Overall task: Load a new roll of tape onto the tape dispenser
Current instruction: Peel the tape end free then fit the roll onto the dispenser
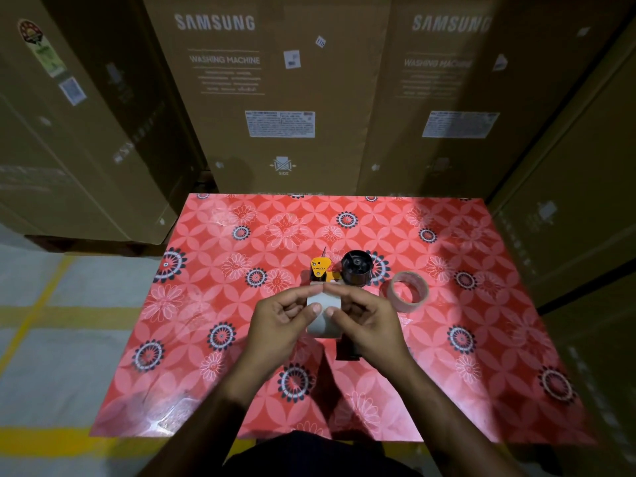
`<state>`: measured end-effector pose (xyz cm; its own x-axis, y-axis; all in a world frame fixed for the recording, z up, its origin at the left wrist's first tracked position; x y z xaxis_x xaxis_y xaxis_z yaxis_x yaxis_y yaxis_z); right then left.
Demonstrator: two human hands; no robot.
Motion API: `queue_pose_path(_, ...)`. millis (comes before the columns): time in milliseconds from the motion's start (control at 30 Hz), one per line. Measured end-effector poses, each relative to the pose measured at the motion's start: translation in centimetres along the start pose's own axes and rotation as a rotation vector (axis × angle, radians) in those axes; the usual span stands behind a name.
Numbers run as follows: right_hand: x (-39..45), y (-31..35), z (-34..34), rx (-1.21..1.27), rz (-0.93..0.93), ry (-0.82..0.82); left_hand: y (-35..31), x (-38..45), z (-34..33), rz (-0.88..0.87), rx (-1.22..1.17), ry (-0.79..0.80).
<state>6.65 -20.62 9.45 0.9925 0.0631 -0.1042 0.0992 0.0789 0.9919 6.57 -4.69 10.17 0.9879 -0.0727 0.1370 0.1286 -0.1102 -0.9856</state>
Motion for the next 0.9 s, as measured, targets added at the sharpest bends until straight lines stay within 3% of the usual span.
queue_pose_path(133, 0.3, -0.3, 0.6, 0.030, -0.027, -0.058, 0.9, -0.6, -0.6, 0.048, -0.068, 0.063)
queue_pose_path(267, 0.3, 0.1, 0.3, -0.033, -0.006, 0.001, 1.4, -0.7, 0.2, 0.041, 0.015, -0.015)
queue_pose_path(467, -0.1, 0.2, 0.3, -0.056, -0.036, -0.116, 0.6, -0.4, 0.1, -0.009, 0.075, -0.089)
queue_pose_path(667, -0.7, 0.1, -0.4, -0.011, -0.024, 0.009, 0.9, -0.5, 0.7, 0.026, 0.060, -0.121)
queue_pose_path(900, -0.2, -0.8, 0.4, -0.027, -0.060, -0.091, 1.2, -0.7, -0.2, 0.058, -0.066, -0.013)
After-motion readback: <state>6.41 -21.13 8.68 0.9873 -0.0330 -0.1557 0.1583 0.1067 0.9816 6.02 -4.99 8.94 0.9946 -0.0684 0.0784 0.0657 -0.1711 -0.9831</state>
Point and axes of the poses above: each hand's wrist, its own x-axis towards the middle knuckle, its own z-axis out of the back of the hand, y = z × x, the point moved 8 cm from there along x, towards the middle knuckle, and after that the axes turned 12 degrees about -z, right-handed, at the moved point
